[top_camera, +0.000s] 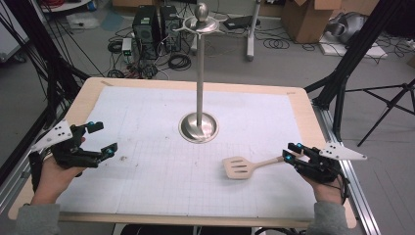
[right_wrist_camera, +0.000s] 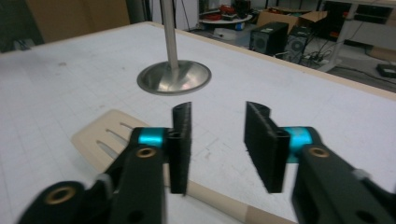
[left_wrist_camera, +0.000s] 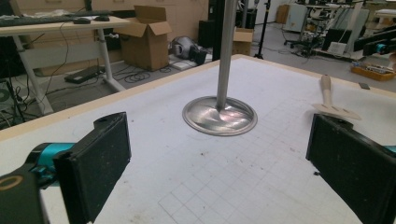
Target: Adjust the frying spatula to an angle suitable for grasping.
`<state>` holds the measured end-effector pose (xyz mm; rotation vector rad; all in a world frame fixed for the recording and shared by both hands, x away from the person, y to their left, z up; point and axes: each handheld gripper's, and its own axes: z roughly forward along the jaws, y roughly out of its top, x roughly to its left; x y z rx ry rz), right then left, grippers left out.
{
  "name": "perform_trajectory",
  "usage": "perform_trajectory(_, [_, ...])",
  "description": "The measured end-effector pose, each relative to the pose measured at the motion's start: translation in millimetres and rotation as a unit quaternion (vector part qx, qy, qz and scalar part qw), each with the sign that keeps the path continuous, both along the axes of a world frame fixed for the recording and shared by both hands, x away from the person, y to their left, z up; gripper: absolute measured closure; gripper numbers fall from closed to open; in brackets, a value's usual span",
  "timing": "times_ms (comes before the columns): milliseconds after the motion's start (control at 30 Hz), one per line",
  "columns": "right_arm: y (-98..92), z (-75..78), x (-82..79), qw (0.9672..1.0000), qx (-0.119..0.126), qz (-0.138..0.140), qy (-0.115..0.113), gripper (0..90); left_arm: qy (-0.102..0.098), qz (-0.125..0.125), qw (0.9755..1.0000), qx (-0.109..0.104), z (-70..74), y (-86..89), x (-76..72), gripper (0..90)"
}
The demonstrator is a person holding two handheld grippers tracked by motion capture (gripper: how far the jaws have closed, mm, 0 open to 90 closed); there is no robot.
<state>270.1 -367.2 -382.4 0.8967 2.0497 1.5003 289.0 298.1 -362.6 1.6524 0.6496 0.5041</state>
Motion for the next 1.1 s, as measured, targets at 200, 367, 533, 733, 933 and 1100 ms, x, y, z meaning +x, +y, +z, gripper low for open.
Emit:
perform_trajectory(200, [-4.3, -8.0, 1.2, 0.9998, -0.021, -0.004, -0.004, 87.7, 0.008, 0.004, 0.9999, 0.007, -4.0, 0.2, 1.2, 6.9])
perform_trajectory(367, [-9.9, -17.8, 5.2, 0.9994, -0.023, -0.015, 0.020, 89.9, 0.008, -0.002, 0.9999, 0.008, -5.7, -0.3, 1.1, 6.9])
perform_trajectory(533, [-14.4, -27.4, 10.8, 0.9979, -0.037, -0.026, 0.045, 90.0, 0.010, -0.003, 0.9999, 0.009, -7.2, -0.7, 1.1, 6.9])
perform_trajectory(733, [-14.7, -37.9, 16.3, 0.9943, -0.067, -0.030, 0.077, 90.0, 0.016, -0.004, 0.9998, 0.012, -10.7, 0.1, 1.0, 6.9])
perform_trajectory(933, [-17.3, -45.5, 21.7, 0.9910, -0.076, -0.044, 0.101, 90.0, 0.018, -0.002, 0.9997, 0.016, -12.1, 1.7, 0.1, 6.9])
perform_trajectory(1100, [-19.4, -51.7, 25.5, 0.9882, -0.077, -0.052, 0.122, 90.0, 0.022, 0.001, 0.9996, 0.019, -13.9, 3.3, -0.6, 6.9])
